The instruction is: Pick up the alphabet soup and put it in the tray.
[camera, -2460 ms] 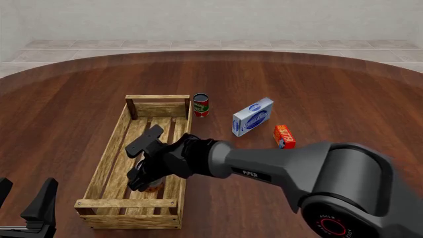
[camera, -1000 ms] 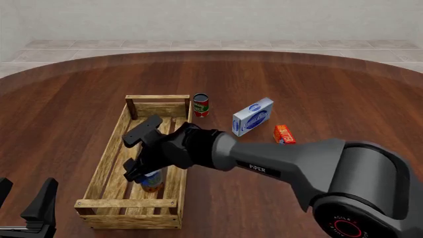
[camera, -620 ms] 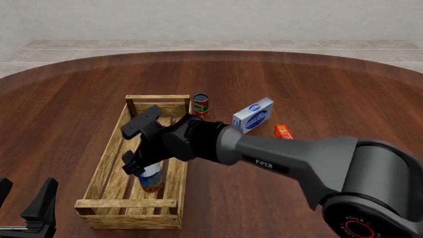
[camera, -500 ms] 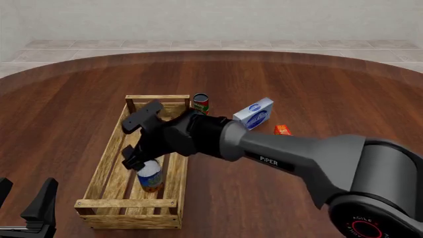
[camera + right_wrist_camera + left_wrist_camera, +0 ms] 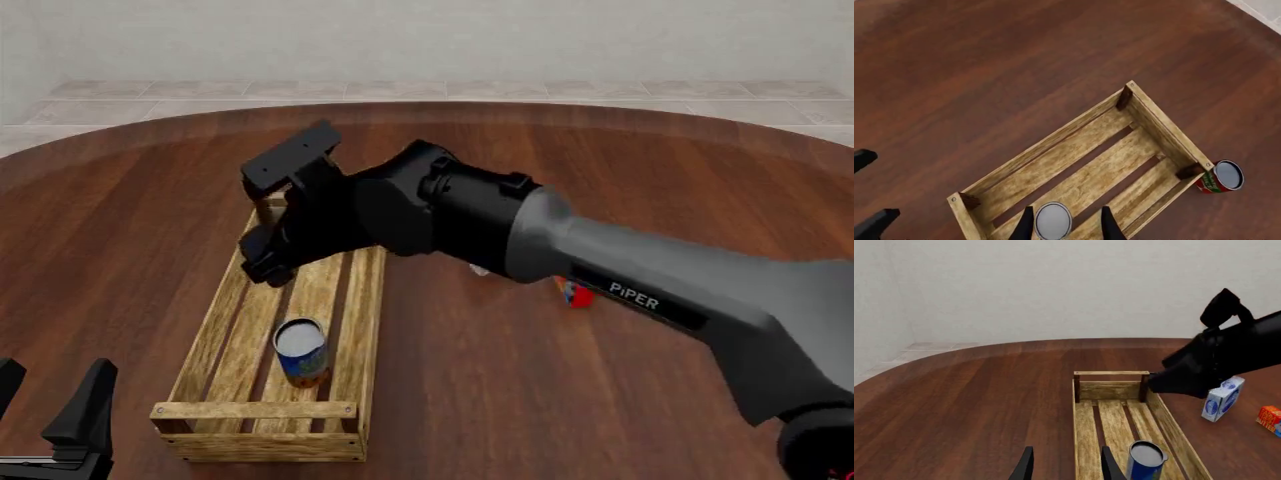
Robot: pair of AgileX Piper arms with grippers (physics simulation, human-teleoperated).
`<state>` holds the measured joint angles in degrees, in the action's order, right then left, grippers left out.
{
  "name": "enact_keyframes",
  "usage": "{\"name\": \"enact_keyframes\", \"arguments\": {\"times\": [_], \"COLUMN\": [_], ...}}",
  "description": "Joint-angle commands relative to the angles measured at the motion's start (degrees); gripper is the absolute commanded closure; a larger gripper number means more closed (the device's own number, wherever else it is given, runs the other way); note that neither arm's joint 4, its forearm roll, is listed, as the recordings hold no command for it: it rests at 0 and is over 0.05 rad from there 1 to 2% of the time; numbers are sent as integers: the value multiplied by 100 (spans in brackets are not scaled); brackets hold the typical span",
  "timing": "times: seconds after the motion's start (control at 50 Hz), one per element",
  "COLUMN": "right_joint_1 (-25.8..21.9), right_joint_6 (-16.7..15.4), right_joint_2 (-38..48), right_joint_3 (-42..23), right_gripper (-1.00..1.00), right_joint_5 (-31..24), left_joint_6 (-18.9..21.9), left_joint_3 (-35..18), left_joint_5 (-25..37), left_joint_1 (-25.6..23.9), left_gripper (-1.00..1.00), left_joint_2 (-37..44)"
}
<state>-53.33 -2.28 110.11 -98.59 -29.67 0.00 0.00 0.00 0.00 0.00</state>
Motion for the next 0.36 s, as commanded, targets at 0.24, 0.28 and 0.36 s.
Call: {"name": "enact_keyframes", "arguments": {"times": [0.24,0.28,0.36], "right_joint_1": [144,154,191], "right_joint_6": [-176,-188,-182], "right_joint_2": [-1344,-1467,-1700], "right_joint_3": [602,696,877], "right_gripper": [-100,-100,-100], "right_joint_5": [-117,-111,-86], "left_joint_6": [0,0,0], "left_joint_3": [0,0,0], "left_joint_5": [0,0,0], "left_joint_1": [0,0,0], "left_gripper": [-100,-100,-100], "left_joint_2": [0,0,0]}}
